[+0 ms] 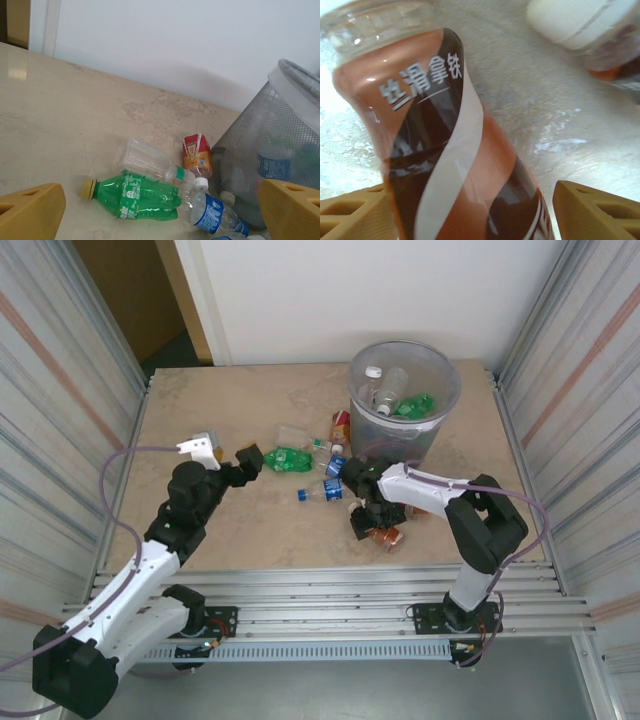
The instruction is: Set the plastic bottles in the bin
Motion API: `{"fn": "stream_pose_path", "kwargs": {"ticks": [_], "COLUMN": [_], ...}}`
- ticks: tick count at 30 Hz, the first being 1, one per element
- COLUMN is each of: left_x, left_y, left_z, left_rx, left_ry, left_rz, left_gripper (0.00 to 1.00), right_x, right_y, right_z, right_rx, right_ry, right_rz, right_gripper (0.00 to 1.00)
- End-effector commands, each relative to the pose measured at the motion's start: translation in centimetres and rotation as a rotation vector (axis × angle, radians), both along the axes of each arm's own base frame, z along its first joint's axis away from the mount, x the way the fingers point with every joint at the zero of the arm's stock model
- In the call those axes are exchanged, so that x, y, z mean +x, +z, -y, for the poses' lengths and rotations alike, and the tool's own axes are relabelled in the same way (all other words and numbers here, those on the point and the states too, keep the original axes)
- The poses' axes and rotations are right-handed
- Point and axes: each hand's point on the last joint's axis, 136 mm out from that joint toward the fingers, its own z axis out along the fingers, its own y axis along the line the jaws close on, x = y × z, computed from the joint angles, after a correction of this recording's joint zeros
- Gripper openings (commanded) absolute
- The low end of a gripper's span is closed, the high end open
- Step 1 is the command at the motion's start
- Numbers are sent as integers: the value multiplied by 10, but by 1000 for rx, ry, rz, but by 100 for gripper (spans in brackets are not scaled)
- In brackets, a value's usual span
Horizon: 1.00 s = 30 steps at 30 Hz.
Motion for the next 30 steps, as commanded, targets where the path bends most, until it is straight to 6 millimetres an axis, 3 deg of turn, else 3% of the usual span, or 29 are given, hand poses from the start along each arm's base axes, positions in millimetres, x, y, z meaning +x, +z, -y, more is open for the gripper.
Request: {"fn": "stream_pose_path", "kwargs": {"ticks": [1, 3, 7, 14, 21, 30], "left_x": [-1, -1, -3, -4, -5, -6], "left_y": [1, 2, 1, 0, -1, -2], "left_z": [-4, -5, -5, -7, -8, -7], "left_rx": [-19, -20, -22, -17, -9, 16], "left_ry": [13, 16, 15, 19, 21, 7], "left_rz": [5, 7, 7, 5, 6, -4], "left_gripper": [99, 99, 99, 99, 99, 99], "right_x": [-2, -3, -2, 3, 10, 48], "right_y": [-4, -4, 0, 37, 113, 256], "right_z": [-4, -7, -10, -19, -27, -32], "right_rx": [-11, -4, -4, 22, 103, 266], "right_ry": [27, 34, 47, 65, 72, 104], "right_rz": [-25, -33, -27, 34, 169, 529], "right_gripper": [74, 72, 57, 45, 41, 41]}}
